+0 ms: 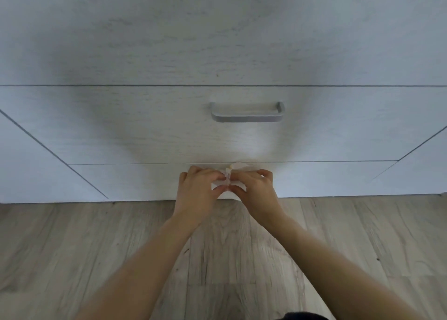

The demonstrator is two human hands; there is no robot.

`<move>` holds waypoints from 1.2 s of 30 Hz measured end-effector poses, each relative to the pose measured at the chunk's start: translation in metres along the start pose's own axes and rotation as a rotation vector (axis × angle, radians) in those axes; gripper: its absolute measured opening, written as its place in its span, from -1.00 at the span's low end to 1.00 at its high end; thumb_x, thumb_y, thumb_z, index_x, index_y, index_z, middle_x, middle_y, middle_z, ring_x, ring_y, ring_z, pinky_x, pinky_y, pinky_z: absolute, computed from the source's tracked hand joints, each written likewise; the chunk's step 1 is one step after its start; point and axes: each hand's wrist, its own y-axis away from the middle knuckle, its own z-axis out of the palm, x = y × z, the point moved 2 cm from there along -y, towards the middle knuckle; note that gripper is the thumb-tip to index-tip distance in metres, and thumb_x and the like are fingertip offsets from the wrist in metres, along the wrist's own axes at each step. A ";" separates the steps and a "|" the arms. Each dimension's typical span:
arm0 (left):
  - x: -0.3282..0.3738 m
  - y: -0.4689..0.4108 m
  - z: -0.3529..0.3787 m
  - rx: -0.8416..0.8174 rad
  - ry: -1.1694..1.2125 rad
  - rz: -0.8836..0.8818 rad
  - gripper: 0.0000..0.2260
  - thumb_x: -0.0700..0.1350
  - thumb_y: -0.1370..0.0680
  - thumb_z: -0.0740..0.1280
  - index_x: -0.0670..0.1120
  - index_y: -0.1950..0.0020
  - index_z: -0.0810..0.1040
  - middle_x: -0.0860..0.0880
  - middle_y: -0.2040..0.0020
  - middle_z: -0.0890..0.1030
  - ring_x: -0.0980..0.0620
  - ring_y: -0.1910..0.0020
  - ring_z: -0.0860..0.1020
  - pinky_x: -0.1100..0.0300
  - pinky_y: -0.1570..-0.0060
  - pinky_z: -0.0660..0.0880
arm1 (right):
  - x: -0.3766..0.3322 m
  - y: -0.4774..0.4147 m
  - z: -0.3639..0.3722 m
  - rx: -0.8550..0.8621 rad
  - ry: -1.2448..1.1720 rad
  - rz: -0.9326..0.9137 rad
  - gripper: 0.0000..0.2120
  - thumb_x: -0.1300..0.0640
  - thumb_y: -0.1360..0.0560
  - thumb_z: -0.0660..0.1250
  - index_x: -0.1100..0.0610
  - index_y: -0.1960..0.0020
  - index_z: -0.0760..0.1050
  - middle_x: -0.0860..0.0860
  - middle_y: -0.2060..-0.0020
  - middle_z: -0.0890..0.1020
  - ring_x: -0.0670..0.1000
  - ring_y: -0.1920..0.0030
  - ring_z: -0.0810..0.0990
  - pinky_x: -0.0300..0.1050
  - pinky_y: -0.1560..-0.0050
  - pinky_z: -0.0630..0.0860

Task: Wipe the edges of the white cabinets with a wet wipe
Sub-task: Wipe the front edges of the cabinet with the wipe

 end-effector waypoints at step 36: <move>0.093 0.005 -0.148 0.171 0.065 0.324 -0.80 -0.03 -0.46 0.28 -0.10 0.20 0.64 0.08 0.24 0.64 0.11 0.17 0.43 0.26 0.14 0.39 | -0.109 -0.014 -0.140 0.032 0.058 -0.132 -0.85 0.21 -0.34 0.46 0.16 0.09 0.63 -0.07 0.21 0.67 -0.06 0.20 0.60 -0.14 0.06 0.35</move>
